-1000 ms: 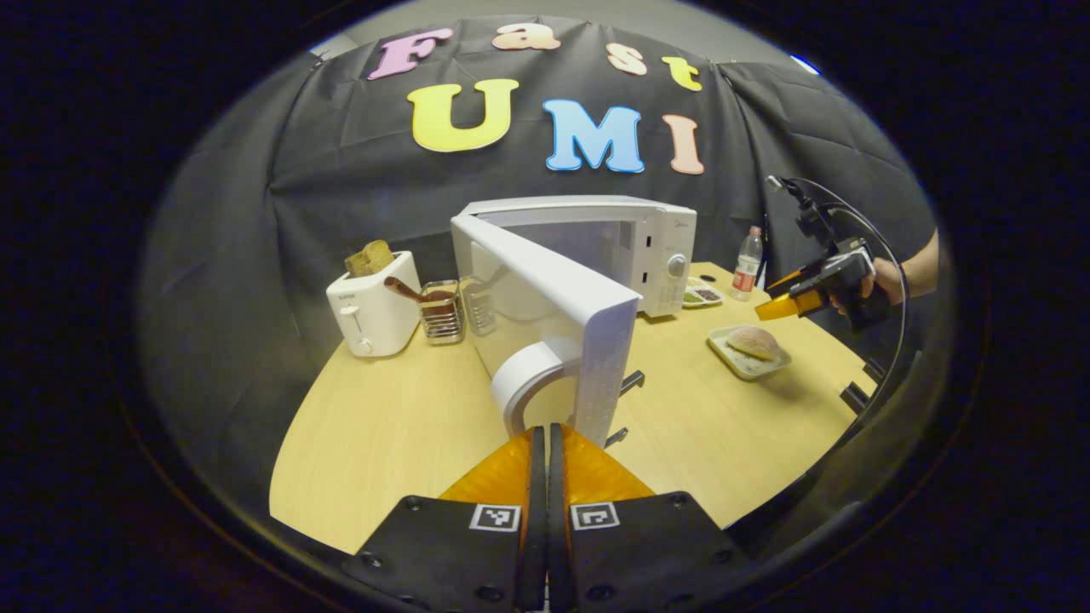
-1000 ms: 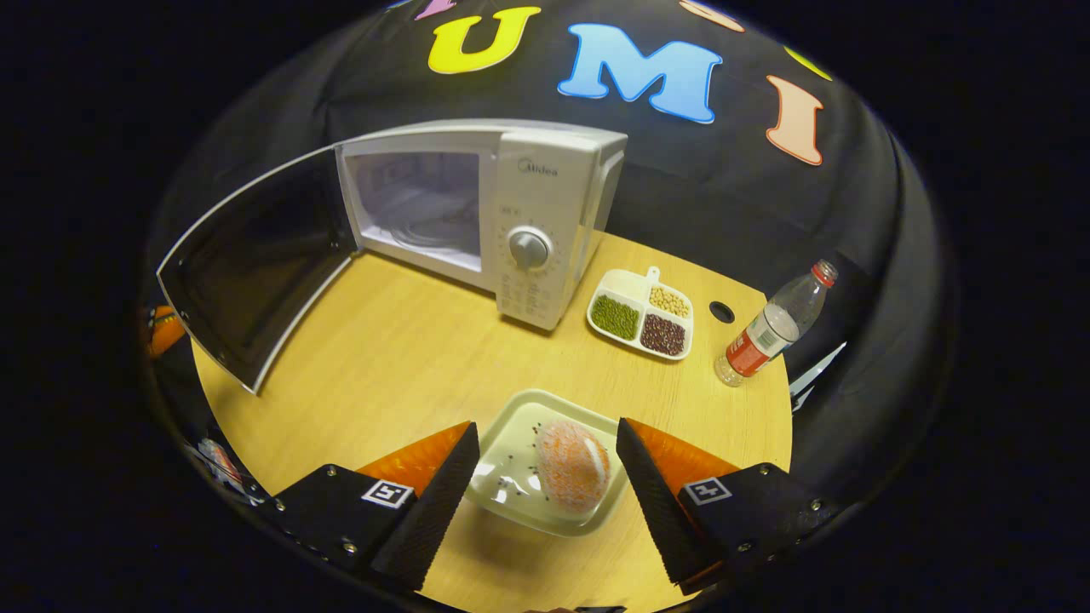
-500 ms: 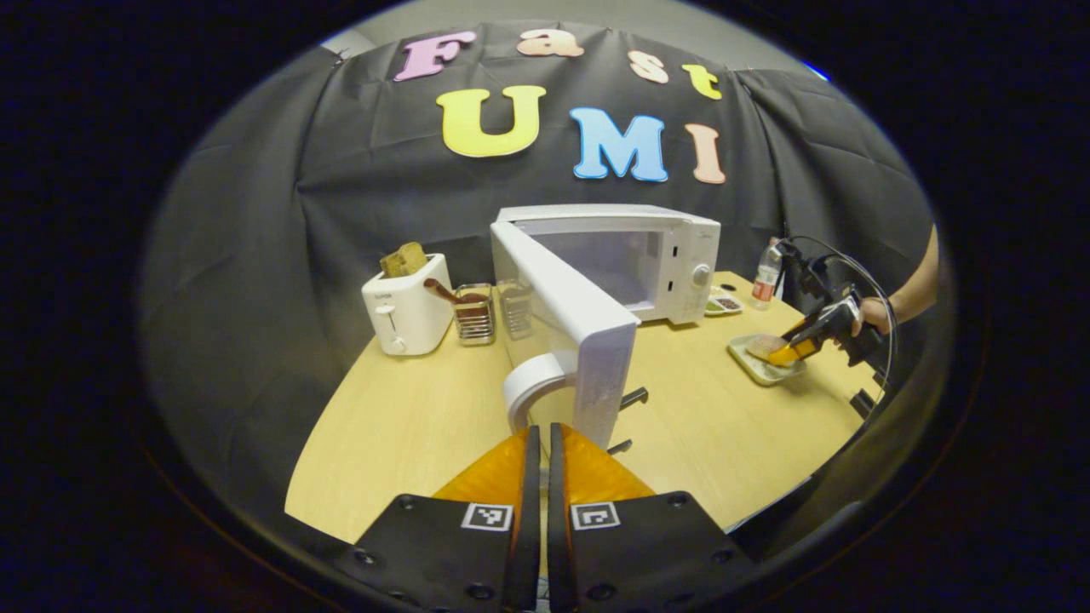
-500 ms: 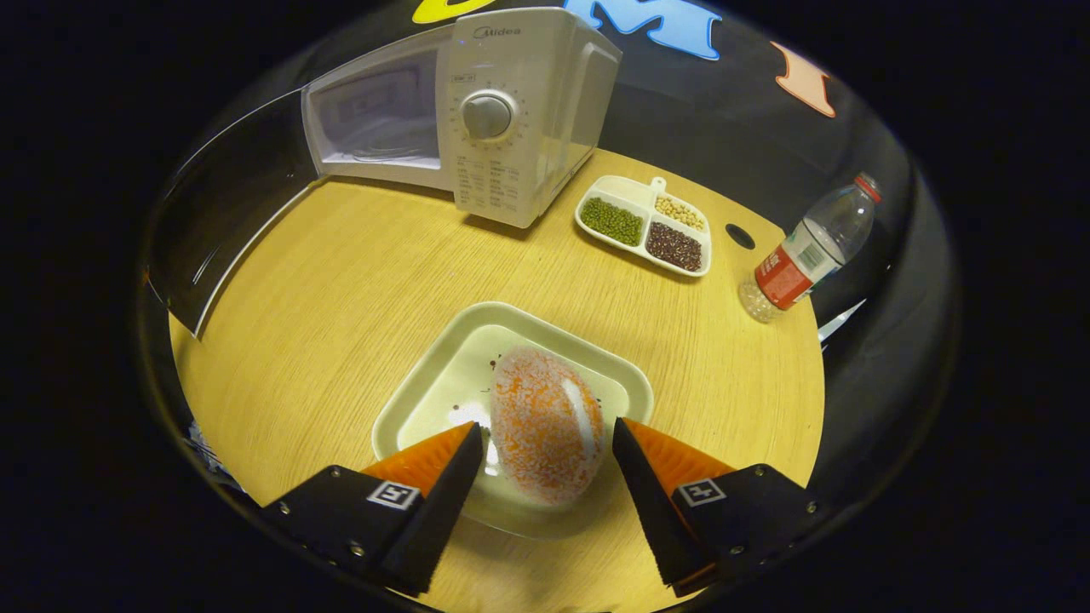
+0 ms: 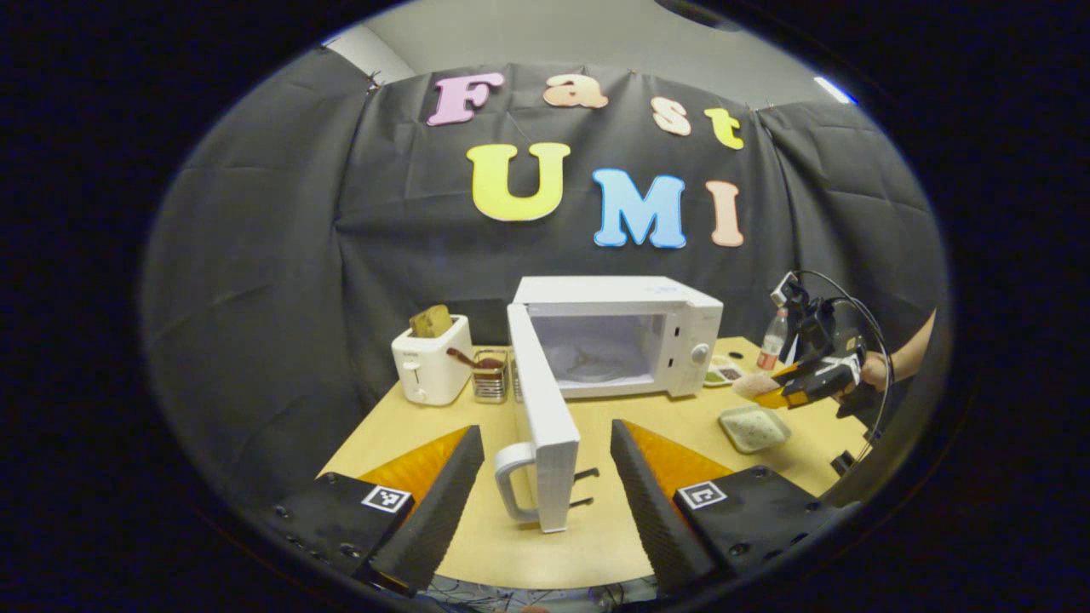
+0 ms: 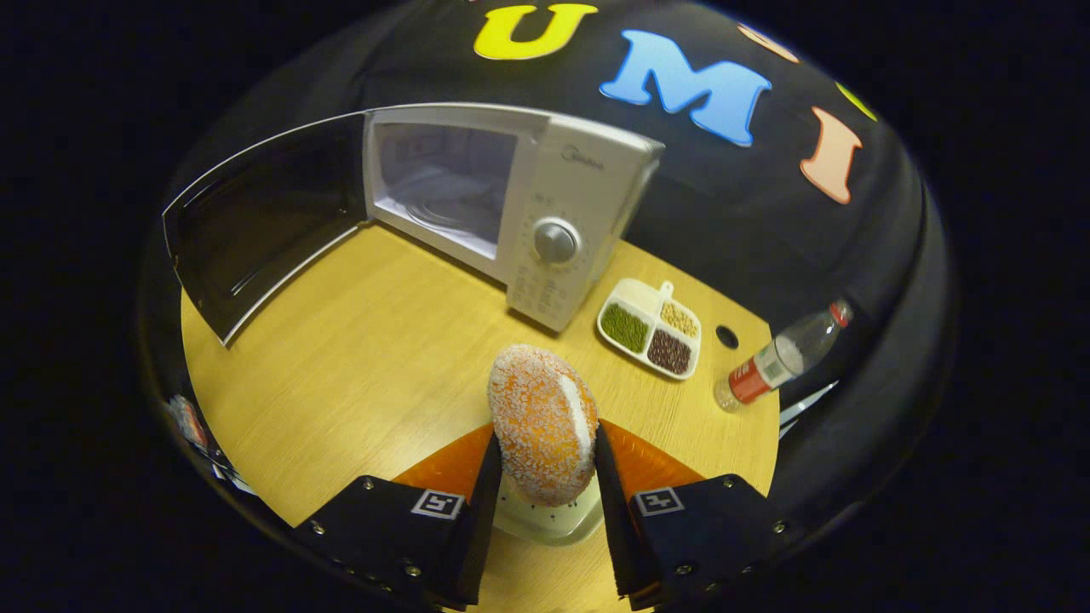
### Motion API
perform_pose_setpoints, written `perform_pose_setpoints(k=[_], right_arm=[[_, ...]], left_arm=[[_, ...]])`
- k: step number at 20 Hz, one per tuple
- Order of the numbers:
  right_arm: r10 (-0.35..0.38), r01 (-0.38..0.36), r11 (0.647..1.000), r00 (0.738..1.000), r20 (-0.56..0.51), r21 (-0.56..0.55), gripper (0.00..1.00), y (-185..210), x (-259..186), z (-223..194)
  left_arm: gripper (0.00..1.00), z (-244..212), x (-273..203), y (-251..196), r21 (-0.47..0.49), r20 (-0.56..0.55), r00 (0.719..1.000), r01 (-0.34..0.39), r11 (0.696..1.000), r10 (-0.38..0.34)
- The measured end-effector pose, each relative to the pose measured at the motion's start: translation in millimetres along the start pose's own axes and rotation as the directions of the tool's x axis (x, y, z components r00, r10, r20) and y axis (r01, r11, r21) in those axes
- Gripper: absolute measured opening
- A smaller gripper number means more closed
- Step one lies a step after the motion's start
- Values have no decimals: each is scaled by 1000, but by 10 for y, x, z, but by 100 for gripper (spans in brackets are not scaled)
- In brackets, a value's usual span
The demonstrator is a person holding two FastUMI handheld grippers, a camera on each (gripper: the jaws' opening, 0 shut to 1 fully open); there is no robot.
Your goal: Open the microwave oven with the left hand, put the food in, and close the microwave oven.
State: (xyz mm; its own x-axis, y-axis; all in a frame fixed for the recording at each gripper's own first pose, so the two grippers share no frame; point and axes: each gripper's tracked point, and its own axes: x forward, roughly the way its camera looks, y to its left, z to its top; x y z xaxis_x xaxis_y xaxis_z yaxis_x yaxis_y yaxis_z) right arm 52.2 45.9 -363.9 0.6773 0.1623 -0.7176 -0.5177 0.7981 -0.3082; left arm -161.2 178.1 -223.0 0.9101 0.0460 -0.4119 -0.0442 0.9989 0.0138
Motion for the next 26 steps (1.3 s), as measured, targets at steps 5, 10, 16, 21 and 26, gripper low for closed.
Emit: perform_pose_setpoints(k=[5, 10, 16, 21, 26], right_arm=[[-50, 99, 965, 978, 202, -243, 58, 264, -70, 872], [-73, 195, 867, 960, 271, -459, 58, 572, 291, 1398], [-71, 365, 653, 902, 425, -664, 58, 854, 705, 1991], [-84, 437, 518, 881, 465, -735, 58, 914, 1124, 2252], [-115, 461, 446, 879, 462, -767, 58, 831, 1244, 2307]], left_arm=[[98, 597, -15, 35, 30, 110, 994, -32, 999, 28], [97, 661, -67, 120, 60, 122, 990, -77, 995, 69], [97, 606, -114, 349, 52, 98, 987, -134, 990, 128], [97, 489, -286, 584, 18, 75, 977, -202, 979, 200], [97, 475, -298, 762, -23, 71, 963, -259, 966, 260]])
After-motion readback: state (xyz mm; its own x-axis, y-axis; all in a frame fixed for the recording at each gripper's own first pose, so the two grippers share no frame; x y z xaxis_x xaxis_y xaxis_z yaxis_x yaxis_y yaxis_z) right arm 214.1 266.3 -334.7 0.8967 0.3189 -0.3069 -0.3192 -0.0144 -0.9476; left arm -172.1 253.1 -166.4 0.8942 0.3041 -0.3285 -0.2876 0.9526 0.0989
